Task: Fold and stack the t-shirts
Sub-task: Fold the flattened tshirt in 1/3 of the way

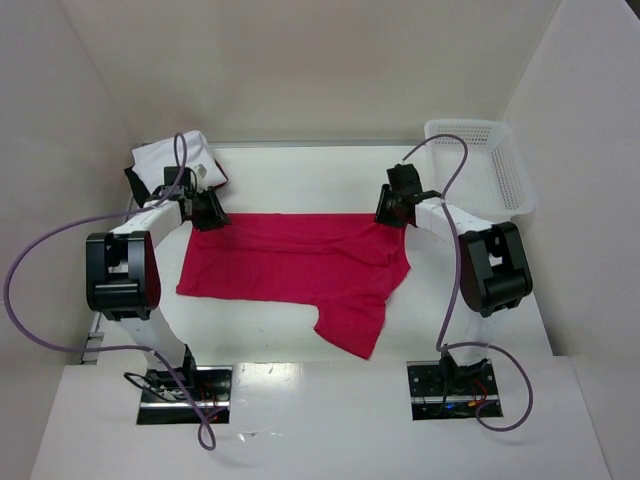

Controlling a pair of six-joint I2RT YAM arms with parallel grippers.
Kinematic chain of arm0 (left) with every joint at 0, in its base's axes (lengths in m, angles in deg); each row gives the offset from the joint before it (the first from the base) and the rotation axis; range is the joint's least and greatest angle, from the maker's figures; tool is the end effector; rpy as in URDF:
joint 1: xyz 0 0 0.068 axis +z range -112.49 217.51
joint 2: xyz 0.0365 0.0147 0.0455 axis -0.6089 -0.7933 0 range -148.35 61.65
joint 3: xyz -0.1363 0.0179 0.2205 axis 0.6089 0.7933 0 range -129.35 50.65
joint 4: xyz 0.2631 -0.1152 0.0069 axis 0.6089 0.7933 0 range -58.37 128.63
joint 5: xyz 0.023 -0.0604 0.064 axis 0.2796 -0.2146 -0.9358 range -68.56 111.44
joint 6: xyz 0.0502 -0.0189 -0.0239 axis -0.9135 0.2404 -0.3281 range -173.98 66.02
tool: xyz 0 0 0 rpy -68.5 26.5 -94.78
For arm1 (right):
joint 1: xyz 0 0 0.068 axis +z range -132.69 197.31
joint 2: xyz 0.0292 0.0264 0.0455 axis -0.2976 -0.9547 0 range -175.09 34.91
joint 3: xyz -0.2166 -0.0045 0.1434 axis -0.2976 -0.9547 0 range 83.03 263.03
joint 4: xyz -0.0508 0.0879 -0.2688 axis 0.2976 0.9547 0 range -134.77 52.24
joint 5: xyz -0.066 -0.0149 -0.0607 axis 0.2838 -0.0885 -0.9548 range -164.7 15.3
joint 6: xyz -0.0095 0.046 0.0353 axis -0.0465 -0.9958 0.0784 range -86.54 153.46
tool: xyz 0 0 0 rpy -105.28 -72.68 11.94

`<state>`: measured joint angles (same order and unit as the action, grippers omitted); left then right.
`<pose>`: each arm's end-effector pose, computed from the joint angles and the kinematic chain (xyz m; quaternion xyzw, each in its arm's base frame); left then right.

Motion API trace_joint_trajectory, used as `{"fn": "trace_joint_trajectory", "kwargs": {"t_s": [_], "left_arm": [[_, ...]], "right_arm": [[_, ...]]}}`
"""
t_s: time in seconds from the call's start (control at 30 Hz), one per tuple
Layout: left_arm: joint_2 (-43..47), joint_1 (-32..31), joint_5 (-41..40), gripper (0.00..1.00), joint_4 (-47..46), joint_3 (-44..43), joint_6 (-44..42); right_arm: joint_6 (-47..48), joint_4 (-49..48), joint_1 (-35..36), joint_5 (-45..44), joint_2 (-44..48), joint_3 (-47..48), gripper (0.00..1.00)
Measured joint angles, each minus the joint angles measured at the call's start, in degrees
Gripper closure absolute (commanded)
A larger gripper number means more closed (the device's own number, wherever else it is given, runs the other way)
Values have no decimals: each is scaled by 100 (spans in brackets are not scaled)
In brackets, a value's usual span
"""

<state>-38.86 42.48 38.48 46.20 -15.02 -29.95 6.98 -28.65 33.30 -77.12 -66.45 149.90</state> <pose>0.3978 0.0221 0.1664 -0.1825 0.9109 -0.1938 0.3153 0.3869 0.1090 0.1643 0.0932 0.9367 0.1035 0.3213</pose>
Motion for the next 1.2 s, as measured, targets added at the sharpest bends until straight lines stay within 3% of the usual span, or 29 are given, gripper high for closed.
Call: {"fn": "trace_joint_trajectory", "kwargs": {"t_s": [0.13, 0.3, 0.53, 0.97, 1.2], "left_arm": [[-378, -321, -114, 69, 168, -426, -55], [-750, -601, -212, 82, 295, -697, -153], [-1250, -723, -382, 91, 621, -1108, -260], [-2059, -1093, -629, 91, 1152, -2260, -321], [-2474, -1128, -656, 87, 1399, -2997, -315]], "right_arm": [[-28, 103, 0, -44, -409, 234, 80], [-39, 361, 0, -105, -822, 564, 82], [44, 632, 0, -94, -1421, 1222, 83], [313, 1027, -52, 170, -2498, 2813, 100], [446, 1329, -142, 245, -3062, 3773, 100]]}}
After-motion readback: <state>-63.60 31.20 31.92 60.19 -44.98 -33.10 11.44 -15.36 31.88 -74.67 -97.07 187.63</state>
